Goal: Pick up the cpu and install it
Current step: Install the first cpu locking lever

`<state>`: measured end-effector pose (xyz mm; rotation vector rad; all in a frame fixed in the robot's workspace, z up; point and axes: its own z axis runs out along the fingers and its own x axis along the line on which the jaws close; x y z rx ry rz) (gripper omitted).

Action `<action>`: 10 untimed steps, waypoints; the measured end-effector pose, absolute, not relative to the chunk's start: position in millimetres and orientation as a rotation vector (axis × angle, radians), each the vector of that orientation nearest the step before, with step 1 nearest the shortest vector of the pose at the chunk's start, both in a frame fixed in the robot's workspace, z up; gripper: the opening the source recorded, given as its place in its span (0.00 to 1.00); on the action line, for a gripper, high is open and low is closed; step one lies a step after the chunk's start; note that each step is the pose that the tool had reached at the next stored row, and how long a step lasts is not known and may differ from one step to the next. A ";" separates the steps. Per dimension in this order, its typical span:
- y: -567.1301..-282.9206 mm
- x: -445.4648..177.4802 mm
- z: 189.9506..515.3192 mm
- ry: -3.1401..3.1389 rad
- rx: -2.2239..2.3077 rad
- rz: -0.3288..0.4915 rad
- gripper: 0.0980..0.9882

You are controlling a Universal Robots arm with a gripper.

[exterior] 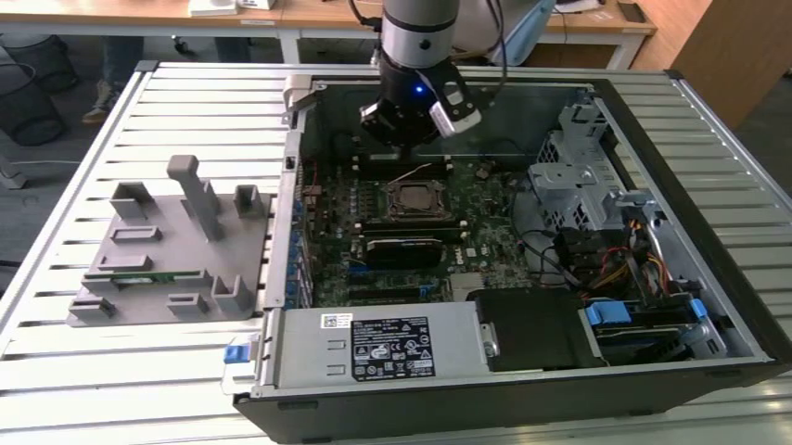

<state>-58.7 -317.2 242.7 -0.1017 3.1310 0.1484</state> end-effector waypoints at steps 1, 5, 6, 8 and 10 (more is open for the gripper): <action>-317.0 -57.9 241.8 3.131 -0.102 0.148 0.01; -316.0 -53.7 237.7 3.131 -0.102 0.148 0.01; -315.6 -52.8 236.5 3.131 -0.102 0.148 0.01; -314.6 -50.9 234.4 3.131 -0.103 0.148 0.01; -314.0 -50.0 233.0 3.131 -0.116 0.148 0.01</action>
